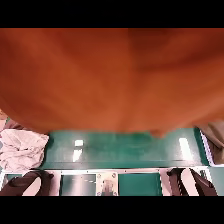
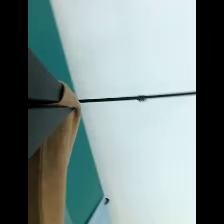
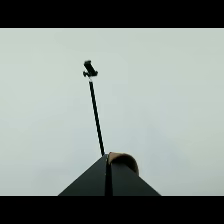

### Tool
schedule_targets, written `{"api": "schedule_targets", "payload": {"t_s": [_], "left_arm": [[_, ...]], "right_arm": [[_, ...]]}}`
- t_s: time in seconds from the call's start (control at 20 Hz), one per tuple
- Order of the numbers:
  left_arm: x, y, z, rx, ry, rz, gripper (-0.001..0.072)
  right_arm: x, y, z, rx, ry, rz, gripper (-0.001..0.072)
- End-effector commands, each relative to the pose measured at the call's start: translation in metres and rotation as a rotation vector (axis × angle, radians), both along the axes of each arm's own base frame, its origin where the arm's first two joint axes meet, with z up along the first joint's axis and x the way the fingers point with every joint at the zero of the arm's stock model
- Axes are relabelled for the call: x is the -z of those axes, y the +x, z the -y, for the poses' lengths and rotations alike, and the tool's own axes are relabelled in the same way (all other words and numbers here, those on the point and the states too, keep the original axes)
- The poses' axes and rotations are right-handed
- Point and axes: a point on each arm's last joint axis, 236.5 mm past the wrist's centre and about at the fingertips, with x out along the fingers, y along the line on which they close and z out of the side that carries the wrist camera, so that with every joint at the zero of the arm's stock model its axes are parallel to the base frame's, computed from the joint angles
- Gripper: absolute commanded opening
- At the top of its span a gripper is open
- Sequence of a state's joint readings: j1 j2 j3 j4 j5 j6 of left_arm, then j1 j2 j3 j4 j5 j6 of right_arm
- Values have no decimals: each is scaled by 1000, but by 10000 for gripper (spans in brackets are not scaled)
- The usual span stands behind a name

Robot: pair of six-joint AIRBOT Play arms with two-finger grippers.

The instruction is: Fold the shirts.

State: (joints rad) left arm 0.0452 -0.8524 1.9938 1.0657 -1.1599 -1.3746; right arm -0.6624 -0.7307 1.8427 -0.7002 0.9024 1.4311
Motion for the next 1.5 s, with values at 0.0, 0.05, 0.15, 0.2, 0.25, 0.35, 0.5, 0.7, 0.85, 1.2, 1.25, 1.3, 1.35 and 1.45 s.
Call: {"api": "schedule_targets", "payload": {"t_s": [0.0,0.05,0.15,0.2,0.25,0.35,0.5,0.7,0.85,1.2,1.25,1.3,1.35,1.45], "left_arm": [[73,66,-7,-18,-16,-225,22],[105,91,-3,4,-22,-313,23],[169,136,5,50,-59,-474,22],[201,156,12,84,-75,-540,22],[229,174,15,103,-90,-594,22],[288,210,15,99,-118,-709,22],[369,254,13,82,-135,-848,22],[446,306,26,31,-149,-869,22],[461,334,36,-17,-169,-796,22],[487,319,32,18,32,-834,22],[495,311,27,21,53,-881,22],[503,302,21,25,73,-928,22],[509,295,17,31,96,-959,22],[519,285,17,50,117,-1010,22]], "right_arm": [[50,62,30,-73,100,-172,13],[71,86,39,-106,128,-223,13],[130,144,50,-173,159,-357,13],[163,170,51,-208,177,-426,13],[201,199,51,-243,199,-503,13],[280,247,48,-297,250,-653,13],[396,301,43,-350,334,-856,13],[512,344,57,-303,448,-992,13],[562,355,72,-252,494,-1037,13],[592,325,95,-274,503,-1161,12],[594,313,94,-298,489,-1203,11],[594,301,91,-317,479,-1240,11],[597,287,87,-326,466,-1275,11],[599,262,75,-331,473,-1310,11]]}}
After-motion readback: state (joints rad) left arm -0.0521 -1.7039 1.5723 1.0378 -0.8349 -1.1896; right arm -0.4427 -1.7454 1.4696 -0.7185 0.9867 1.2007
